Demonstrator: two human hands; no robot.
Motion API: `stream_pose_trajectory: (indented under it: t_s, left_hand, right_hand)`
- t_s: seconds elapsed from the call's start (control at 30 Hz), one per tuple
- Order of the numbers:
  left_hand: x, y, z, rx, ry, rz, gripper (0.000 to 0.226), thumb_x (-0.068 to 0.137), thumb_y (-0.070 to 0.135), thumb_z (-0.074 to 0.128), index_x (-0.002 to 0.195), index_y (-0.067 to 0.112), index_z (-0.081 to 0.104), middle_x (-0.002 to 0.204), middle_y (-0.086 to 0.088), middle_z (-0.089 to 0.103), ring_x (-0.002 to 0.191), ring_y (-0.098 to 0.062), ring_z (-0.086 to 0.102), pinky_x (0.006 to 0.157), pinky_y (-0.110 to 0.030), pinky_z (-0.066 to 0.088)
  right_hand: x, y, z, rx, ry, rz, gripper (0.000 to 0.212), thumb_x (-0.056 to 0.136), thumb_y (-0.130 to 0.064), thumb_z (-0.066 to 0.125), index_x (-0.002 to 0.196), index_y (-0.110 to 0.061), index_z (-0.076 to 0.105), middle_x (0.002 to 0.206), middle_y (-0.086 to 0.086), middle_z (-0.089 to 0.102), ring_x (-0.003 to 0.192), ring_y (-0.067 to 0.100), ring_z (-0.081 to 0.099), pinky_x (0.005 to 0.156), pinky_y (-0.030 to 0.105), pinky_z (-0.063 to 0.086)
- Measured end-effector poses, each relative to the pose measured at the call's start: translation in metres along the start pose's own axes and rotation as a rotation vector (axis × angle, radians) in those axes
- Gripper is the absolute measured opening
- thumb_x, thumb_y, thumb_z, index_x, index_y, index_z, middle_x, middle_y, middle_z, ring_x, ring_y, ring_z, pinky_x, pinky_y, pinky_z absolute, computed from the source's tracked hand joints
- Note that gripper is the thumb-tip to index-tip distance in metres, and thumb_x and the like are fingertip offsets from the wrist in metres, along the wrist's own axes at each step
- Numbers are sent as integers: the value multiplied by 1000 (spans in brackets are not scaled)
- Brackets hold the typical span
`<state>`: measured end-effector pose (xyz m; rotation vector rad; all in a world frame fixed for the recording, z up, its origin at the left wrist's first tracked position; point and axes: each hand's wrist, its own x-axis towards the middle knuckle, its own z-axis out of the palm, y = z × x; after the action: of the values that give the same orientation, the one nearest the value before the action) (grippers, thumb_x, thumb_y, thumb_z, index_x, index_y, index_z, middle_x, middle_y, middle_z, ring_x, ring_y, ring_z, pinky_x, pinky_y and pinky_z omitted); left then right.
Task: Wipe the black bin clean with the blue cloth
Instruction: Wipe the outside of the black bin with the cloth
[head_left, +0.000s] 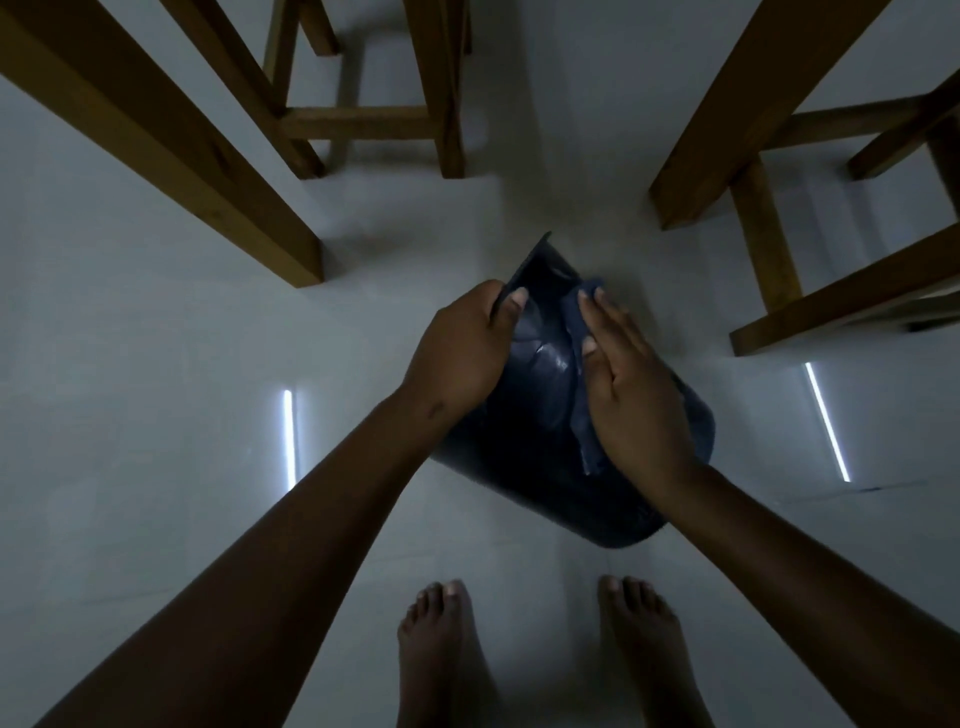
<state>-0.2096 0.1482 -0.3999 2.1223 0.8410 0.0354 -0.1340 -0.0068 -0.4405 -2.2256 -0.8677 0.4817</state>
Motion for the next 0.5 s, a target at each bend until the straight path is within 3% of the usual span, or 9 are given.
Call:
stream_pose_trajectory:
  t_s: [0.1,0.17,0.23,0.33,0.4,0.5]
  left_hand:
    - [0,-1,-15,-161,7,-141,20,94,35,53,93,16,61,79,6,63,72,-10,59,61,-24,43]
    - [0,-4,-29,-298,-113,-207,16,92,32,57,100,19,62,85,4,68,77,-13,64,67,-26,50]
    - [-4,-7,-33,-219,-217,-145,18,96,33,51,106,22,61,91,5,68,82,-14,66,72,-28,51]
    - [-9,-12,-23,26,-131,-7,26,101,33,39,106,15,57,93,0,64,83,-16,61,69,-27,45]
    - [-7,-15,-18,45,-92,16,29,101,34,37,105,14,57,92,-4,65,81,-18,61,69,-28,46]
    - [-1,-17,-17,49,-80,37,29,102,34,37,108,15,58,92,-3,66,77,-14,61,67,-24,45]
  right_hand:
    - [6,2,5,127,-45,30,45,104,-27,32,149,-25,30,158,-5,27,144,9,26,117,27,23]
    - [11,4,5,168,-67,63,45,104,-26,32,149,-24,31,157,-4,30,143,9,28,117,23,22]
    - [14,7,1,203,-71,84,45,104,-26,32,149,-23,30,156,-4,30,143,9,29,116,21,21]
    - [-15,4,7,-117,-48,-44,47,103,-23,31,150,-24,25,158,-2,25,146,14,22,118,35,24]
    - [-47,1,21,-378,-63,-248,53,97,-20,36,149,-26,24,158,0,23,148,26,17,117,47,22]
    - [-54,5,25,-414,-128,-393,57,94,-18,42,148,-29,26,159,-1,20,148,31,15,116,48,21]
